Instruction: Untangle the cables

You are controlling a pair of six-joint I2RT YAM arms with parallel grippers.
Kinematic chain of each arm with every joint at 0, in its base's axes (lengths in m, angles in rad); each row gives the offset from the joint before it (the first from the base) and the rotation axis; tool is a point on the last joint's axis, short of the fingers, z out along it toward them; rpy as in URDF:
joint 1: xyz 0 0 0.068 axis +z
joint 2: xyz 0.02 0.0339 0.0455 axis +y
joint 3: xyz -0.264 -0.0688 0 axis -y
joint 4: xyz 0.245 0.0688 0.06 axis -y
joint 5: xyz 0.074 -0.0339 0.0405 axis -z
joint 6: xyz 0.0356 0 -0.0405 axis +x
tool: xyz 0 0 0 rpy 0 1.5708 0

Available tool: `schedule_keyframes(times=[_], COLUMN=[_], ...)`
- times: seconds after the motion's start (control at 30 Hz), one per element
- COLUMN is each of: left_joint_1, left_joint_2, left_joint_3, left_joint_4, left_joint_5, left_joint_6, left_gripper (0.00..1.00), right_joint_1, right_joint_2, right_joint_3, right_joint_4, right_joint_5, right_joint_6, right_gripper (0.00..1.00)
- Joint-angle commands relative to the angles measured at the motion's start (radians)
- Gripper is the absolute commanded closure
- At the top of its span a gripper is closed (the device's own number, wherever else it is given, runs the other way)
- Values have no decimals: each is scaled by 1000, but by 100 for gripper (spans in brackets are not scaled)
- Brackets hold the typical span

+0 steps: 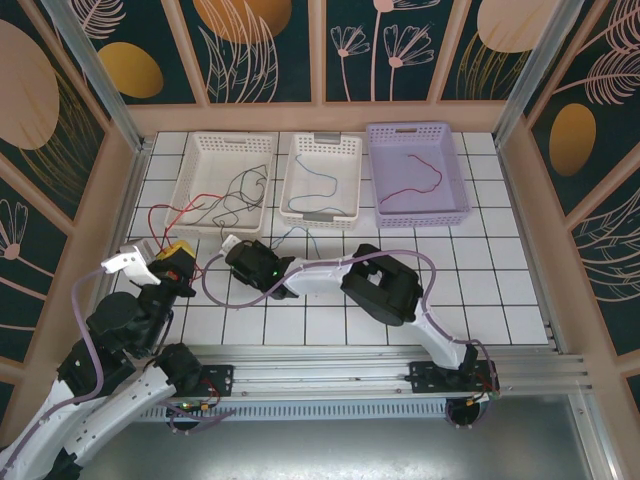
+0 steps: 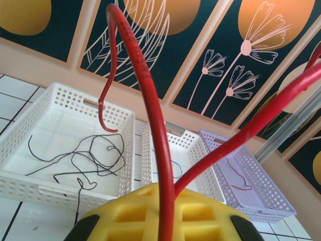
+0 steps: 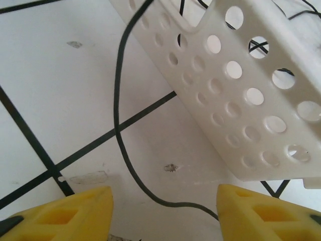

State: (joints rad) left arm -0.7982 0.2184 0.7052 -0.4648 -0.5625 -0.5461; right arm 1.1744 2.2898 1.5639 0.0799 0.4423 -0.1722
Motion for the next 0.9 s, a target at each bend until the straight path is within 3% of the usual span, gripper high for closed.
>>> schedule_keyframes(times=[0.0, 0.1, 0.23, 0.4, 0.6, 0.87], left_joint_1=[5, 5, 5, 5, 5, 4], left_joint_2=[-2, -3, -4, -2, 5, 22], left_joint_3=[-7, -7, -8, -7, -7, -6], left_joint_4=[5, 5, 6, 7, 8, 11], left_joint_5=[-5, -5, -5, -4, 2, 13], left_joint_6=[8, 8, 8, 9, 9, 15], left_gripper=[100, 100, 100, 100, 100, 100], right_joint_1=[-6, -15, -16, -15, -14, -98], right_joint_2=[25, 27, -8, -111, -271, -320], right_joint_3=[55, 66, 51, -18, -84, 38], right_joint_4=[5, 3, 19, 62, 88, 12], right_joint_5=[42, 49, 45, 1, -136, -340], right_joint_6=[-4, 10, 8, 10, 42, 136], right_gripper=[55, 78, 99, 100, 100, 100])
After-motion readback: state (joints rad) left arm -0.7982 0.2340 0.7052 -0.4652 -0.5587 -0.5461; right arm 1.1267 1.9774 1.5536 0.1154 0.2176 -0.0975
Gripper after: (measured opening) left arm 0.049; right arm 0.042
